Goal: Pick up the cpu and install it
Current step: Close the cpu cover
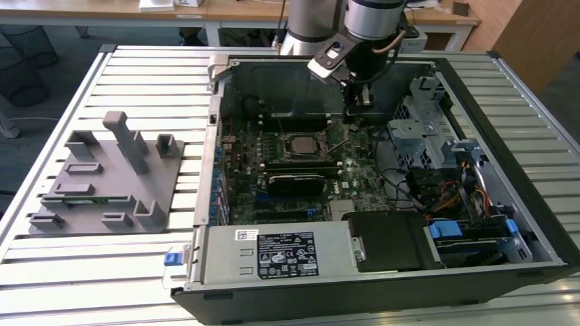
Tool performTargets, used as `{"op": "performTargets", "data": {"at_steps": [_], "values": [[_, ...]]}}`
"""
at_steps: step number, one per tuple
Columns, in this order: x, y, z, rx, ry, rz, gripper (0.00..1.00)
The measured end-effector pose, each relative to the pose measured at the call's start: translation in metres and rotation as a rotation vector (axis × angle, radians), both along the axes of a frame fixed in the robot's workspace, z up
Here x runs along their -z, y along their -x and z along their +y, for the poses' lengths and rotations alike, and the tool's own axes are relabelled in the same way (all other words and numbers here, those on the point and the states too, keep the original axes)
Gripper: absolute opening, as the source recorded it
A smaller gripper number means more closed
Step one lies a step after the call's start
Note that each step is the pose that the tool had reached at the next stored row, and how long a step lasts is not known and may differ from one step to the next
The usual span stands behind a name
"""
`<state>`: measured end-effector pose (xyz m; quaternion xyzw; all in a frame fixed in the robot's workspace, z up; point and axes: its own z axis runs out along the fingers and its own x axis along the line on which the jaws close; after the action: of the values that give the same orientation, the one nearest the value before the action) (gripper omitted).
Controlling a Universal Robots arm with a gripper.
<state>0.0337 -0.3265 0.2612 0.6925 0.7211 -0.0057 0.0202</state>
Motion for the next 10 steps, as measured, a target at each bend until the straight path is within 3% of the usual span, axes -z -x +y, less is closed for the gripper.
{"op": "performTargets", "data": {"at_steps": [10], "values": [[0.0039, -0.015, 0.0010, -0.001, -0.0002, 0.0024, 0.11]]}}
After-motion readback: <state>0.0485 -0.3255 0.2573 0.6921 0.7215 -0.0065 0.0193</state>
